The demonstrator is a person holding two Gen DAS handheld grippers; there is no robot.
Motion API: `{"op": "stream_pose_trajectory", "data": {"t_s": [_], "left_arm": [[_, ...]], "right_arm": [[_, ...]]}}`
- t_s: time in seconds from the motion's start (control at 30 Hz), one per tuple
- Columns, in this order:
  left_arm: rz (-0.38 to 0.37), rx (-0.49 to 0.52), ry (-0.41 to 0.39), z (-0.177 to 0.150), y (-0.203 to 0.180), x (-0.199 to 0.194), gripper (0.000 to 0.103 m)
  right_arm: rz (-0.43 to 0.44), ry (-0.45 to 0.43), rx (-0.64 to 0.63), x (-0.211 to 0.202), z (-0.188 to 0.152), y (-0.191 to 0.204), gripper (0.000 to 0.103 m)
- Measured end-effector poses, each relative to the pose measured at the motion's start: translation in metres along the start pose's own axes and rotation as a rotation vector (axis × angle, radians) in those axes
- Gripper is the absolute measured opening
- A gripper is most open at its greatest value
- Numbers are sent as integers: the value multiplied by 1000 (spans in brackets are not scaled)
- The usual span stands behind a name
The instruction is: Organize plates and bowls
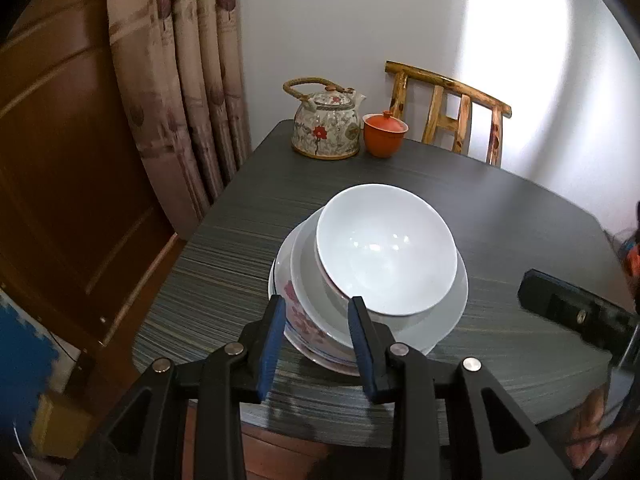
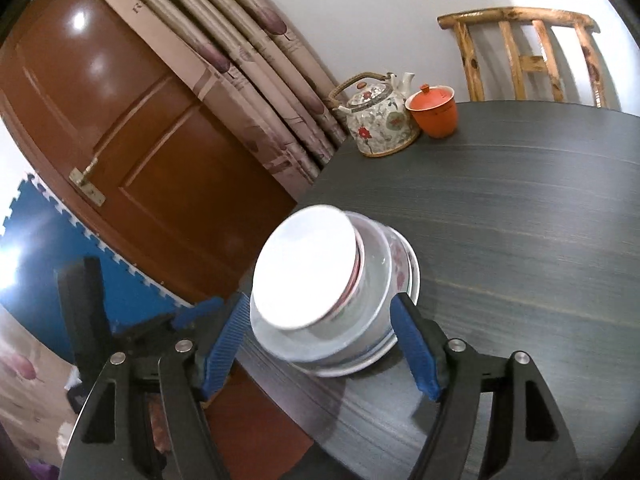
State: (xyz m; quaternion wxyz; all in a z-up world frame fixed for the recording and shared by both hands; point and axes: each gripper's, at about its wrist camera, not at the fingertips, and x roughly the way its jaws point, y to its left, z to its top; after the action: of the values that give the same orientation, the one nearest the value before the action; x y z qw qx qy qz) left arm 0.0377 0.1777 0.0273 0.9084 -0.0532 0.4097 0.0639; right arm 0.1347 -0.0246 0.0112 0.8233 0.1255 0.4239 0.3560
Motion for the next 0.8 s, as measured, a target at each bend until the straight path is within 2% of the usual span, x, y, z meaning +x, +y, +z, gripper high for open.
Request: {"op": "stream_pose_trajectory", "data": {"t_s": [0.2,0.33,0.37,0.43,0.63,0.8], "left_arm": [[34,38,-11,-5,-11,-8,33],[81,80,-62,-9,-22,-21,33],[91,90,-78,-9,-25,-25,36],[103,105,-113,-11,-30,-33,44],[133,150,-206,-14,-43,-54,57],[128,152,-217,-14,-48,-57,58]], "right_arm": [[-117,-74,-53,-13,-31,15,71],[-170,-115,-85,-25,-36,25,72],[-191,-138,-102,-30,-37,30,74],[-217,-174,-125,-38,-36,38,86],[-229,-236,-165,-58,-38,53,93],[-237,-257,-143,-68,-40,51,94]]}}
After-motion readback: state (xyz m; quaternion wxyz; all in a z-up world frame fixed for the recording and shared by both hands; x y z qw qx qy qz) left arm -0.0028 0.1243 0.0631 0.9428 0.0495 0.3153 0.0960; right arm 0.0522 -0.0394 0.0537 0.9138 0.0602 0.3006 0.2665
